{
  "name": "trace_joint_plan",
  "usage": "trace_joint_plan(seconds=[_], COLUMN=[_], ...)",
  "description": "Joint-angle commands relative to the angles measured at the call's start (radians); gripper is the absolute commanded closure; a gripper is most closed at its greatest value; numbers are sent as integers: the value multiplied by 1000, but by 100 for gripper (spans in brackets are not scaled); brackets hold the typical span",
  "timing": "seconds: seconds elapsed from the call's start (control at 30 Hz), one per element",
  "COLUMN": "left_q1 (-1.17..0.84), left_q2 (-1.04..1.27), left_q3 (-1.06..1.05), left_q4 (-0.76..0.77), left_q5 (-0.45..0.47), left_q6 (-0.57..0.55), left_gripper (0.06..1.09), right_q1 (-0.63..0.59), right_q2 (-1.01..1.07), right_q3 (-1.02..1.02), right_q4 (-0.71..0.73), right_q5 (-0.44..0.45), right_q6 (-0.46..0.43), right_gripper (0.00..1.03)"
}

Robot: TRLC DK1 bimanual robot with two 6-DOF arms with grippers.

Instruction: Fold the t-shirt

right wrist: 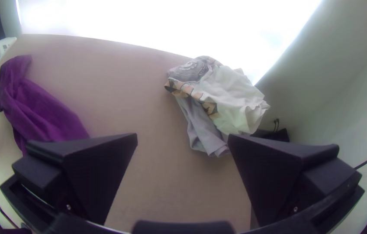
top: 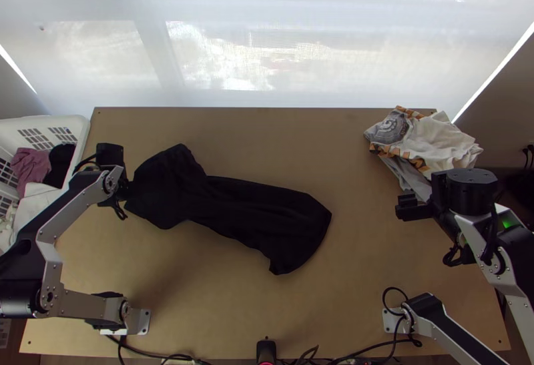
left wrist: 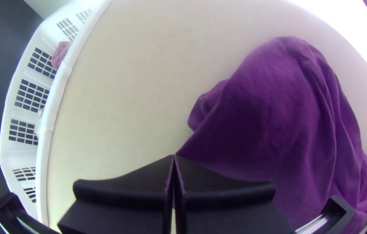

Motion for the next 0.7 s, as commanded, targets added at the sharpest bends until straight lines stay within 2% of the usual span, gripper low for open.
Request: trace_joint_plan(seconds=[0.0,0.13,0.27,0.47,0.67], left_q1=[68,139,185,212,218], left_q2=[13,60,105,149,168], left_q3=[44,102,131,146,160], left_q4=[-48,-111,-151,-198,-229], left_q5=[100,190,247,378,457], left_q6=[-39,-71,-85,-85,-81], left_gripper=[105,105,100,83,75], right_q1=[-3,-6,-7,-9,-13], right_q2=[-3,-6,-8,-8,-6], right_q3=[-1,-3,-3,-1,-1], right_q4=[-5,-8,-12,-16,-22], right_q5=[0,0,-1,-1,-1], right_q6=[1,1,1,1,1], right_gripper=[5,5,5,5,5])
